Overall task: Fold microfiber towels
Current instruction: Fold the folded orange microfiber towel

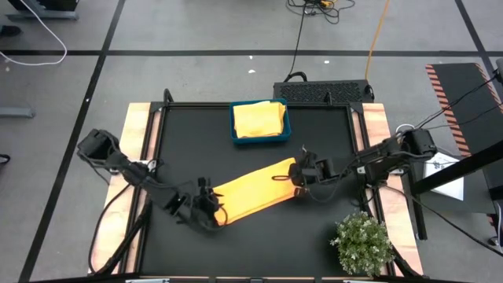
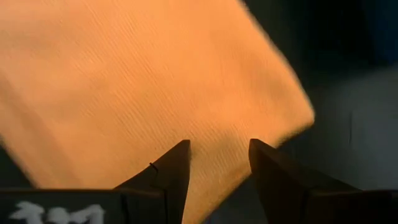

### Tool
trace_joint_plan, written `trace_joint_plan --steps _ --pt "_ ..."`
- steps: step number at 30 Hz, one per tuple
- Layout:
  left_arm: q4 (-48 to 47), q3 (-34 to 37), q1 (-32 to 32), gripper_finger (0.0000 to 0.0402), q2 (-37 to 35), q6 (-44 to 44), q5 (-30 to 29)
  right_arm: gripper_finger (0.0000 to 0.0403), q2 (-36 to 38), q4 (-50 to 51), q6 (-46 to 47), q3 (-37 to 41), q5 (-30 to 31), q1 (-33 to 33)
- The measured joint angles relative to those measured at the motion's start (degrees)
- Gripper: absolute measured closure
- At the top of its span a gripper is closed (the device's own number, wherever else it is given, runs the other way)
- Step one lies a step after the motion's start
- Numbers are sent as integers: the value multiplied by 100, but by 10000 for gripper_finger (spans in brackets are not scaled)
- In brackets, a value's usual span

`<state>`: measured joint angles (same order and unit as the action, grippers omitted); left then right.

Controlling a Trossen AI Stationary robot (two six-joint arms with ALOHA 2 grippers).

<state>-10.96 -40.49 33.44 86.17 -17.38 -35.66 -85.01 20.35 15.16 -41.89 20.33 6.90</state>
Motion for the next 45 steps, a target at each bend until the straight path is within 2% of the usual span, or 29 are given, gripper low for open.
trace_joint_plan --steps 5,10,17,23,28,32,39,45 --pt "545 0 -482 257 2 920 614 248 28 -47 -31 426 -248 -392" --pt "788 0 -886 257 2 1404 1378 248 74 44 -102 508 -323 -492" --pt "750 0 -1143 257 -26 1613 1595 248 842 299 -188 419 -402 -407" --pt "680 0 -1166 257 -26 1853 1559 248 1417 580 -95 419 -430 -247" --pt "641 2 -1369 257 -26 1879 1501 248 1361 665 -9 479 -992 -119" --pt "694 2 -1630 257 -26 1939 1667 248 1179 747 254 694 -1164 -75" --pt "898 4 -2219 257 -26 2276 1837 248 1079 755 475 1125 -1065 -128" --pt "1111 4 -2813 257 -26 2312 2467 248 1125 630 138 1151 -843 -164"
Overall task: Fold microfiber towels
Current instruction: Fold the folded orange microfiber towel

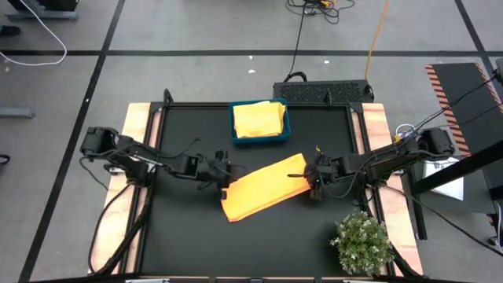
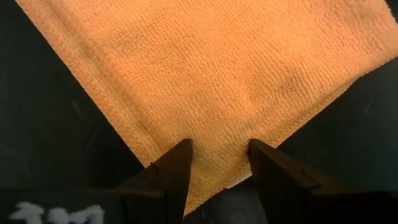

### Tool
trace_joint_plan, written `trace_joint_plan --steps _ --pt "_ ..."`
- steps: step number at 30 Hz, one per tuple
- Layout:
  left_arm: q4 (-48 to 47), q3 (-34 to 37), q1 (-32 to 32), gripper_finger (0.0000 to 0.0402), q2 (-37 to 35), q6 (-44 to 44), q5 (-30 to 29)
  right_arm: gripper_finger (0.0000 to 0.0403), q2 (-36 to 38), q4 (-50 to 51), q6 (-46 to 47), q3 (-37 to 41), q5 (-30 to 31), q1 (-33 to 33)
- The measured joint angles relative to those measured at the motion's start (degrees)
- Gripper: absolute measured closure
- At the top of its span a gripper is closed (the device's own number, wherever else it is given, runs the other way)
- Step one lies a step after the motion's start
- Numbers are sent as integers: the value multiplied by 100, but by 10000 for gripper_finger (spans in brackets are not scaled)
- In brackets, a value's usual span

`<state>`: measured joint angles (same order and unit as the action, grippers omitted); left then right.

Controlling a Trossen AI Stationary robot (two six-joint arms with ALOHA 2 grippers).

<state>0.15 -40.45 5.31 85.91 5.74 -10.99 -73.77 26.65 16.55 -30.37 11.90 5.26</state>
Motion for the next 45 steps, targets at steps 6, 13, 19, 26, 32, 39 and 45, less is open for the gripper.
trace_joint_plan --steps 6,13,19,26,32,39,45 --pt "78 0 -398 257 0 4 461 248 285 -47 -270 33 19 -226" --pt "582 0 -567 257 0 -155 972 248 552 -196 -303 37 33 -360" --pt "761 0 -515 257 0 -270 1157 248 635 -359 -376 31 9 -383" --pt "-210 0 -309 257 -81 -579 1505 248 1064 -360 -32 23 0 -304" --pt "-576 2 29 257 -208 -983 1231 248 1554 -515 359 13 -118 -12" --pt "-665 2 218 257 50 -1521 1195 248 1425 -914 1072 250 -926 445" --pt "-549 -1 524 257 443 -1956 1203 248 1049 -997 1960 793 -823 574"
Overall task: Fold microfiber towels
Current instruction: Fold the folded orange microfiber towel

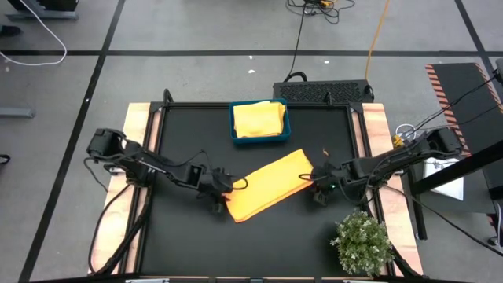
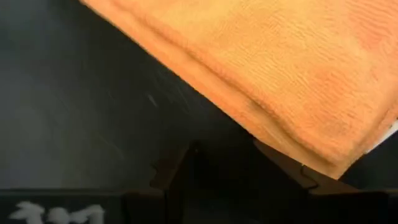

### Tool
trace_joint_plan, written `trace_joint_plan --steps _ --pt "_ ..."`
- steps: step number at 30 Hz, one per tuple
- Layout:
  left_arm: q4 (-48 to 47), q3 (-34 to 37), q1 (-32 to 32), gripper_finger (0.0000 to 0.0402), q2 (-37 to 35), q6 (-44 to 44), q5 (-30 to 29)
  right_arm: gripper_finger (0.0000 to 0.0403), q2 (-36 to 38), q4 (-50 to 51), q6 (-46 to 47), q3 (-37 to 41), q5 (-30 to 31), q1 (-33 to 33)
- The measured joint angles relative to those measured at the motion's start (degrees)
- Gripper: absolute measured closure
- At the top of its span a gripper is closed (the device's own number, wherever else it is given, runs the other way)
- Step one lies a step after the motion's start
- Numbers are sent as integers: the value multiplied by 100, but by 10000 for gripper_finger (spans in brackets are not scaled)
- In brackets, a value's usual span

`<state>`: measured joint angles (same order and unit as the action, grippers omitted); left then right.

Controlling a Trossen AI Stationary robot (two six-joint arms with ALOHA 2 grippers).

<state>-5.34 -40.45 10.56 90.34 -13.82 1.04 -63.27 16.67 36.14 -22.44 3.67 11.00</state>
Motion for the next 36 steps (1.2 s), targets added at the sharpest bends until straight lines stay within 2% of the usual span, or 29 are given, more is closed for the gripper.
trace_joint_plan --steps 6,11,16,20,23,29,32,36 --pt "551 -21 395 257 546 -455 67 248 -14 -233 222 273 382 -115" --pt "1655 -11 759 257 905 -932 580 248 -36 -607 -166 292 502 -396" --pt "2704 5 1200 257 944 -1200 992 248 -49 -940 -652 306 674 -754" --pt "2873 5 1417 257 765 -1124 1117 248 -47 -990 -1020 306 732 -1044" --pt "2748 5 1433 257 412 -755 907 248 -47 -1177 -1339 306 741 -1285" --pt "2285 -5 1142 257 -104 -109 -373 248 -45 -1113 -1581 302 683 -1516" --pt "1877 5 971 257 -43 -68 -389 248 -43 -1123 -1577 302 644 -1508" --pt "1584 7 847 257 187 -197 -393 248 72 -1179 -1454 300 64 -1506"
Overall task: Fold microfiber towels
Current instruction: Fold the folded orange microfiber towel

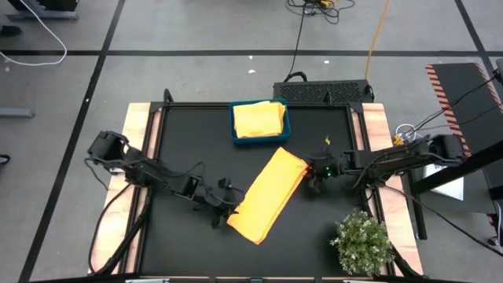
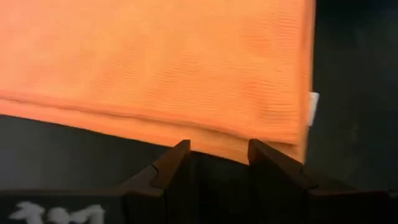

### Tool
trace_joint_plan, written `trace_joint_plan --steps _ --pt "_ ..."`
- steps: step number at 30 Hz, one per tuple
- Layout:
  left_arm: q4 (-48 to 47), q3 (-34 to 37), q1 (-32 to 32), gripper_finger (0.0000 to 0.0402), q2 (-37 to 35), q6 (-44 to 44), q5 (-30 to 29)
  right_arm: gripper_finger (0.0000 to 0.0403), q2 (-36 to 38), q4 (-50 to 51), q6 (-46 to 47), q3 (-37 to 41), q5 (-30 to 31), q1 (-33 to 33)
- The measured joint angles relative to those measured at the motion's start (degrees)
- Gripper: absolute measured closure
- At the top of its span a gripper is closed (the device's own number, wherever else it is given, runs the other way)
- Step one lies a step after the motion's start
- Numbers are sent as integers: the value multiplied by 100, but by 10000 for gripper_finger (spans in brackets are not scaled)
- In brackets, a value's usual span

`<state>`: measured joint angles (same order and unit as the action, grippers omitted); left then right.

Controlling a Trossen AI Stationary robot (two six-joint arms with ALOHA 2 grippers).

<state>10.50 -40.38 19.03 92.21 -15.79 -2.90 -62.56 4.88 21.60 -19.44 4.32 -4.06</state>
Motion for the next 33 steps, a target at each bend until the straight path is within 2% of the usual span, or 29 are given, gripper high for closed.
trace_joint_plan --steps 2,7,9,11,17,23,27,33 --pt "33 -2 8 257 70 -44 -2 248 94 -146 114 0 -185 32" --pt "194 -13 11 257 85 -50 -4 248 -63 -1673 92 -5 -603 378" --pt "150 -11 25 257 85 -75 -6 248 -233 -1999 55 -11 -601 528" --pt "60 -11 70 257 85 -141 17 248 -438 -2058 85 -11 -553 610" --pt "-329 -11 278 257 85 -561 83 248 -1003 -1871 264 -4 166 632" --pt "-300 -5 520 257 305 -1010 85 248 -1269 -2056 274 -4 339 582" --pt "121 -9 657 257 698 -1314 93 248 -1280 -2049 255 -4 337 502" --pt "1460 -13 847 257 1221 -1451 590 248 -1280 -2094 -37 -4 309 367"
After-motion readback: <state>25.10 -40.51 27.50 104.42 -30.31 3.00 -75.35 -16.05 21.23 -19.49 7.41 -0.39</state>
